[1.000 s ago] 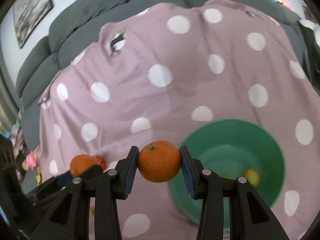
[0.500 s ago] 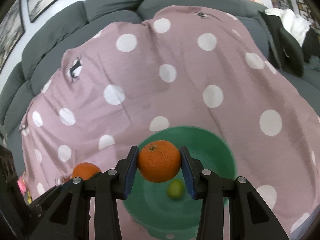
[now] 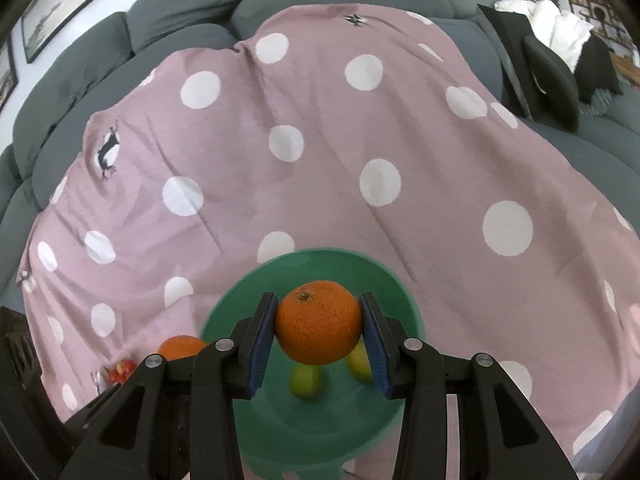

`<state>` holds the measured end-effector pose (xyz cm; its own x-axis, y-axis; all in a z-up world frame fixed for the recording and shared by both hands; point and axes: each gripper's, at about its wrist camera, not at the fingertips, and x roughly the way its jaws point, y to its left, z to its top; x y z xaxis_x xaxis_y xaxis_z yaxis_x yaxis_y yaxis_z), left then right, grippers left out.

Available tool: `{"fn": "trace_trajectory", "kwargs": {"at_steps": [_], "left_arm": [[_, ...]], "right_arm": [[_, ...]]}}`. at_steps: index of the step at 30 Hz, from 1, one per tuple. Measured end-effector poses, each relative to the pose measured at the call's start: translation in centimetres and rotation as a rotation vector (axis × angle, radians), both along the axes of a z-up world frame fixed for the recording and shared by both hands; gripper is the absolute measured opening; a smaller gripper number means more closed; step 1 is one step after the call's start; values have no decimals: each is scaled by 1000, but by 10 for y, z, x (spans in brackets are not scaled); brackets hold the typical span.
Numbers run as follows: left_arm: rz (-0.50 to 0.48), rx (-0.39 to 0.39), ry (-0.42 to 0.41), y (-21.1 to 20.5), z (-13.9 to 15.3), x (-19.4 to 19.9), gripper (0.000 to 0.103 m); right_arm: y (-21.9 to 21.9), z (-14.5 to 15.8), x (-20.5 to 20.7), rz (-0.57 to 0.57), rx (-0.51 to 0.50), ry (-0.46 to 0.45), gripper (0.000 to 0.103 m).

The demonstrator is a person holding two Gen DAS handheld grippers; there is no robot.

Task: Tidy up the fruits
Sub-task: 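Carry both tangerines in both tools over the green bowl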

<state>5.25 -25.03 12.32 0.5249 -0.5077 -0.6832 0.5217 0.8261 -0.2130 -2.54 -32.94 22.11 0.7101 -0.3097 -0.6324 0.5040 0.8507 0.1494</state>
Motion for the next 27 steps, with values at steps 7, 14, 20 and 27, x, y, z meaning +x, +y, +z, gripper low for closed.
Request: {"fn": "trace_trajectory", "kwargs": {"at_steps": [7,14,20,27], "left_arm": [[-26,21,19,-13,-9,-1,45],[-52,43,28,-26,-16,-2,45],[-63,61,40,-34,-23,-2,45],[-77,74,51,-40,-29,-3,45]], "right_arm": [[-10,-6,0,-29,17,30,44],[-17,-11,1,-53,23,64,44],[-22,-15,3,-63,35,81,44],[-23,-19,6,-69,32,109,44]]}}
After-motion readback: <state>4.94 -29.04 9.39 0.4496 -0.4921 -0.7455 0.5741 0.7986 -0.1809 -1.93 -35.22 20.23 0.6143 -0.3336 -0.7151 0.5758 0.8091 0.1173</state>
